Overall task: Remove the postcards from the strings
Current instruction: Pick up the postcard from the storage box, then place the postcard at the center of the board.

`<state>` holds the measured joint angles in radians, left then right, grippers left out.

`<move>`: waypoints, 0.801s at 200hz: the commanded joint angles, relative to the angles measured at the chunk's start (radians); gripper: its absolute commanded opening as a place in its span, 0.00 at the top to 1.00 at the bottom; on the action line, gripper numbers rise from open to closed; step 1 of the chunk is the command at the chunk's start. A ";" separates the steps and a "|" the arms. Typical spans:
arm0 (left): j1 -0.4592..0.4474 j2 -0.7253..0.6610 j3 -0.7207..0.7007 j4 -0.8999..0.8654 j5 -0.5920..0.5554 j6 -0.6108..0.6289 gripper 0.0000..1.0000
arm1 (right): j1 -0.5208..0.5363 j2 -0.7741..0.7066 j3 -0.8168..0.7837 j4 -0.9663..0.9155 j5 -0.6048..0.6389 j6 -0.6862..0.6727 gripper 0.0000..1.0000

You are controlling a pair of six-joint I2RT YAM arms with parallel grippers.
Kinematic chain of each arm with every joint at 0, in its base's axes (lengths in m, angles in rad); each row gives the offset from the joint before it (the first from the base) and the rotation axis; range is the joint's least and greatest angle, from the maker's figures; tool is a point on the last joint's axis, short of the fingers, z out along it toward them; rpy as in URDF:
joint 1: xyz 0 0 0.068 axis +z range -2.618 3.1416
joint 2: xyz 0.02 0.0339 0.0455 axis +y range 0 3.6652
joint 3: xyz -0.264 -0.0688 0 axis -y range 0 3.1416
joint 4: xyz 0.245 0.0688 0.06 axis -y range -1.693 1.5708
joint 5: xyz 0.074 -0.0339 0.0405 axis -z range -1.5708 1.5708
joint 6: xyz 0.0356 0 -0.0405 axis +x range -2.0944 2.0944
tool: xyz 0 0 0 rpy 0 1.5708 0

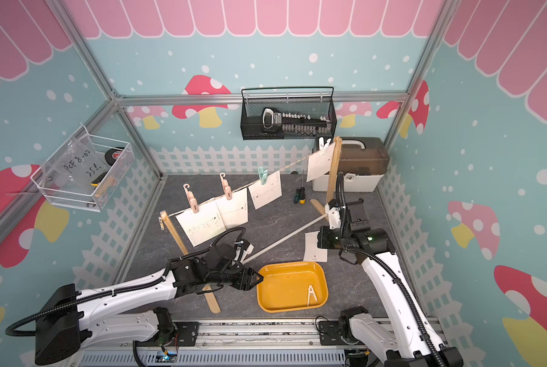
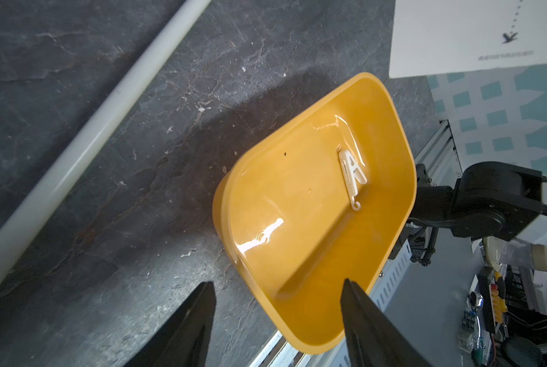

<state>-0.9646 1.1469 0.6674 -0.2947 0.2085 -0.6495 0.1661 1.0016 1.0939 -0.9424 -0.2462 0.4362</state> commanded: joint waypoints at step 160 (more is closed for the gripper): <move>-0.058 -0.202 0.064 -0.071 0.145 0.337 0.29 | -0.262 0.300 -0.307 0.572 -0.022 0.155 0.95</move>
<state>-1.0012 0.9642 0.6811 -0.3244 0.3321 -0.3840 -0.0772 1.2640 0.7994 -0.4080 -0.3172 0.5850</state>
